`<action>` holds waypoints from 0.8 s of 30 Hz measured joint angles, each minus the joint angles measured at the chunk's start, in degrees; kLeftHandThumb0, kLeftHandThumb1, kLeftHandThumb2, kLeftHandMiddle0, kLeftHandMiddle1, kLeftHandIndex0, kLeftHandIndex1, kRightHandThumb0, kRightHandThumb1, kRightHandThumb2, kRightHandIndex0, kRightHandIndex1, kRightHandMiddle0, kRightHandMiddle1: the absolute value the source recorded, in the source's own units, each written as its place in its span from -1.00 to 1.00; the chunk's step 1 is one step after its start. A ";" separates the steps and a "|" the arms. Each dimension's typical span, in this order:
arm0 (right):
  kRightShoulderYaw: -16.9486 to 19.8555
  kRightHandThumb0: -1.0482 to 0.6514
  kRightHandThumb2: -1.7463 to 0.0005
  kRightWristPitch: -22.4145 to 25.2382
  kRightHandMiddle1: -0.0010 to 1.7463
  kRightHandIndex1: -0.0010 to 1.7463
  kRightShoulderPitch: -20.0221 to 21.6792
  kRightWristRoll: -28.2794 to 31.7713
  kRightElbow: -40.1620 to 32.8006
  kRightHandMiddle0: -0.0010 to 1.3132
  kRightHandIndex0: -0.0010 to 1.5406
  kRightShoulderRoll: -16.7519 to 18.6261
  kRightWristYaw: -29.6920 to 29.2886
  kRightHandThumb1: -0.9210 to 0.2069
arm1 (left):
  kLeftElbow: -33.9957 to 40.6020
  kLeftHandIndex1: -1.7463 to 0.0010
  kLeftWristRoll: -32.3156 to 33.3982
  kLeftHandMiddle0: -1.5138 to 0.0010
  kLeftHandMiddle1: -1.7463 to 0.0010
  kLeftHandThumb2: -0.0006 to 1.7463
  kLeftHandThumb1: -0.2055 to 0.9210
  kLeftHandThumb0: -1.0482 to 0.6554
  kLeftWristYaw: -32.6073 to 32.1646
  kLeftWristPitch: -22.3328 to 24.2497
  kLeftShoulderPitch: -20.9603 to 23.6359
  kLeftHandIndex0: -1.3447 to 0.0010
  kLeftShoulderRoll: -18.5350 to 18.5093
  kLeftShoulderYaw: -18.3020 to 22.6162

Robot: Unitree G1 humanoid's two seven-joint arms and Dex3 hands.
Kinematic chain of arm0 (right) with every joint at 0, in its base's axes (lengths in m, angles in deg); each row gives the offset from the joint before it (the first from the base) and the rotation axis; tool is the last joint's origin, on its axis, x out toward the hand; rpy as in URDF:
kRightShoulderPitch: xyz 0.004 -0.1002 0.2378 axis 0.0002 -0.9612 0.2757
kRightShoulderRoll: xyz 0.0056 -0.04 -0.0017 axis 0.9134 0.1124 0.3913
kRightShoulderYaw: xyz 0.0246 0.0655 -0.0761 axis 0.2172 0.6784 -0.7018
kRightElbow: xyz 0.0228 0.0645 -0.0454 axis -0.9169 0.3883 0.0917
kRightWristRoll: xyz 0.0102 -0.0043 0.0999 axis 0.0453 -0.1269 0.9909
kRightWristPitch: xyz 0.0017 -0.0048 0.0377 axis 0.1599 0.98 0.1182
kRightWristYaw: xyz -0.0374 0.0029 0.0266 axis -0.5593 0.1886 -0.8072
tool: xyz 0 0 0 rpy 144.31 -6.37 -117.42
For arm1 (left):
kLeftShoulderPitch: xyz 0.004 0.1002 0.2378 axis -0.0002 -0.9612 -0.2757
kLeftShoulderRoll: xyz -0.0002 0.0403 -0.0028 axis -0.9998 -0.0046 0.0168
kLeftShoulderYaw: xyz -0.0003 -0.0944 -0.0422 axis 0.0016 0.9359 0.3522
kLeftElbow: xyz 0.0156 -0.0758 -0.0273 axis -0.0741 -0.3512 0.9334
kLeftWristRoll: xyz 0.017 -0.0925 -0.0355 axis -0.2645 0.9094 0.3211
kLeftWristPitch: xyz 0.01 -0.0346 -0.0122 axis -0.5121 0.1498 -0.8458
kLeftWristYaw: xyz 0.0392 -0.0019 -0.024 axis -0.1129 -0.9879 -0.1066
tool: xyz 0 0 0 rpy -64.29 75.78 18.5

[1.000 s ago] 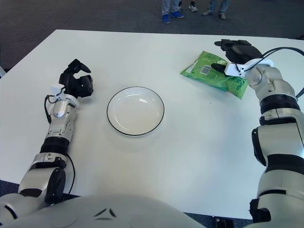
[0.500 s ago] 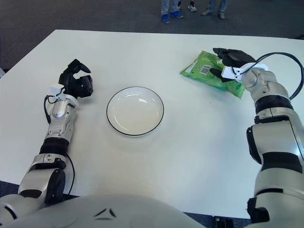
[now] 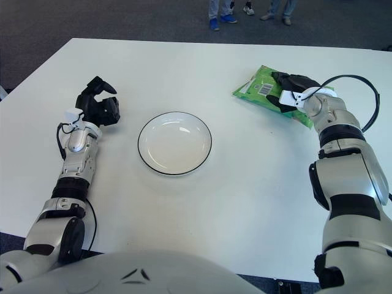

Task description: Put the snack into the plate.

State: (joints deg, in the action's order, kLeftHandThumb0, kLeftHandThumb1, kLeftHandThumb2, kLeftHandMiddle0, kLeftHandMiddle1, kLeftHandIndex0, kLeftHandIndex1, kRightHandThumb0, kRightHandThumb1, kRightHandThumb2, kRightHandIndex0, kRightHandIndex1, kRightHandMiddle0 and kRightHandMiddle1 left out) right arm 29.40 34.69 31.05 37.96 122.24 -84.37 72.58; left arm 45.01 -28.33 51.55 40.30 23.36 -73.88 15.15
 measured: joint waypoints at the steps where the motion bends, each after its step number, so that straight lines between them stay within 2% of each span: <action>1: 0.01 -0.99 -0.22 0.19 -1.00 -1.00 0.00 0.27 0.02 -1.00 -1.00 0.07 0.34 -1.00 | 0.00 -1.00 -0.02 -0.76 -1.00 0.54 -0.11 -0.34 -0.02 -0.04 0.00 0.06 0.00 0.00; 12: -0.32 -0.96 -0.15 1.90 -1.00 -1.00 0.01 0.86 -0.02 -1.00 -1.00 0.72 2.90 -1.00 | 0.11 -1.00 -0.02 -0.74 -1.00 0.52 -0.09 -0.34 -0.05 -0.09 -0.04 0.07 0.02 0.00; 24: -2.02 -0.95 -0.14 4.05 -1.00 -1.00 0.00 0.66 -0.15 -1.00 -1.00 0.84 1.85 -1.00 | 0.80 -1.00 -0.06 -0.73 -1.00 0.52 -0.08 -0.34 -0.11 -0.10 -0.31 0.08 0.07 -0.01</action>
State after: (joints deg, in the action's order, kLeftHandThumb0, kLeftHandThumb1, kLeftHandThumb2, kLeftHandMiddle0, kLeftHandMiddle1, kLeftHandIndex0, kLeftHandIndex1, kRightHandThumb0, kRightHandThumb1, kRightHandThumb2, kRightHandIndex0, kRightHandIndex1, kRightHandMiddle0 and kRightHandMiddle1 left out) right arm 27.38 38.74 31.05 38.62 122.09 -83.53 74.44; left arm 45.81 -28.39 51.44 40.20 23.04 -73.81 15.14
